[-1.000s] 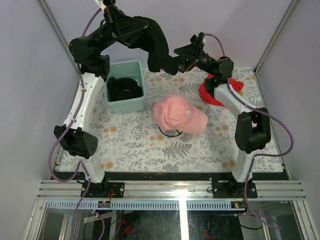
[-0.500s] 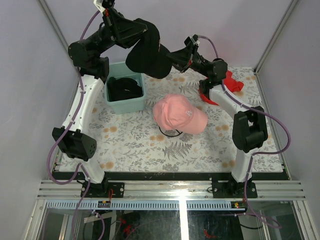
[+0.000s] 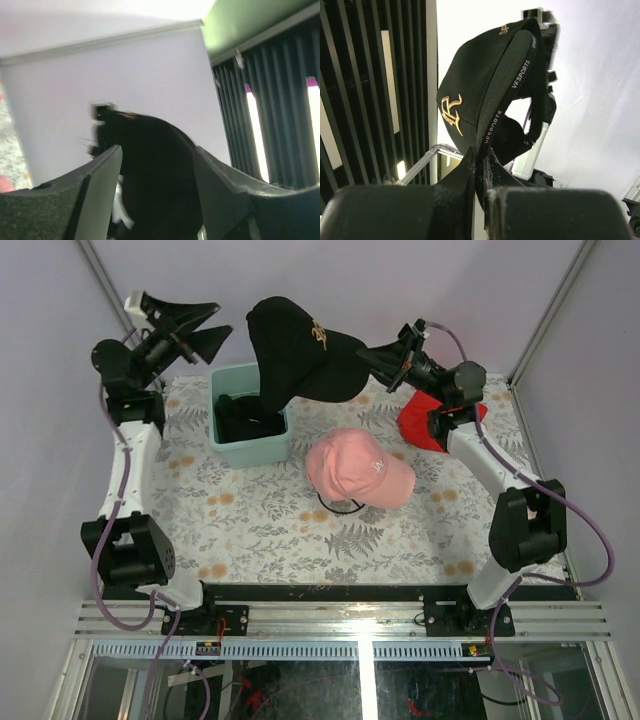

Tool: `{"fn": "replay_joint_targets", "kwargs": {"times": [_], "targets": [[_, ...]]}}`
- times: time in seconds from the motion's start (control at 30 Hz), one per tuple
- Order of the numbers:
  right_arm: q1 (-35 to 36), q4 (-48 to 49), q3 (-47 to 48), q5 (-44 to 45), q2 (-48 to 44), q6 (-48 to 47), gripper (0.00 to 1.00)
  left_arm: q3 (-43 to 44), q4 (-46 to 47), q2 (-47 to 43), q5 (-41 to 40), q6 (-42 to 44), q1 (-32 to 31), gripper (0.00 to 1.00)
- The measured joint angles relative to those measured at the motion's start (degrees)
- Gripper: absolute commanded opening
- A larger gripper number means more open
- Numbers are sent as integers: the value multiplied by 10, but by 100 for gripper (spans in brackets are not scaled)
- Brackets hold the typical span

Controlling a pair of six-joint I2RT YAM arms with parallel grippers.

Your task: Stack the hats

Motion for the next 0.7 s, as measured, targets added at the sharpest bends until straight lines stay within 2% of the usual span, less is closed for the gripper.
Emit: {"fn": "replay_joint_targets", "kwargs": {"times": [0.07, 0.13, 0.23, 0.43, 0.6, 0.7], "targets": [[-14, -28, -4, -2, -28, -2, 0, -24, -131, -24, -16, 83, 29, 62], [-32, -107, 5, -14, -66, -28, 0, -46, -275, -55, -46, 186, 43, 62], [-51, -263, 57, -23, -97, -109, 0, -92, -390, -94, -71, 287, 42, 62], [-71, -522, 163, -25, -115, -277, 0, -198, -494, -130, -76, 401, 18, 64], [-87, -645, 175, -29, -116, -359, 0, -274, -523, -142, -75, 446, -56, 64], [-116, -685, 169, -31, -116, -385, 0, -302, -531, -143, -74, 469, -109, 64]]}}
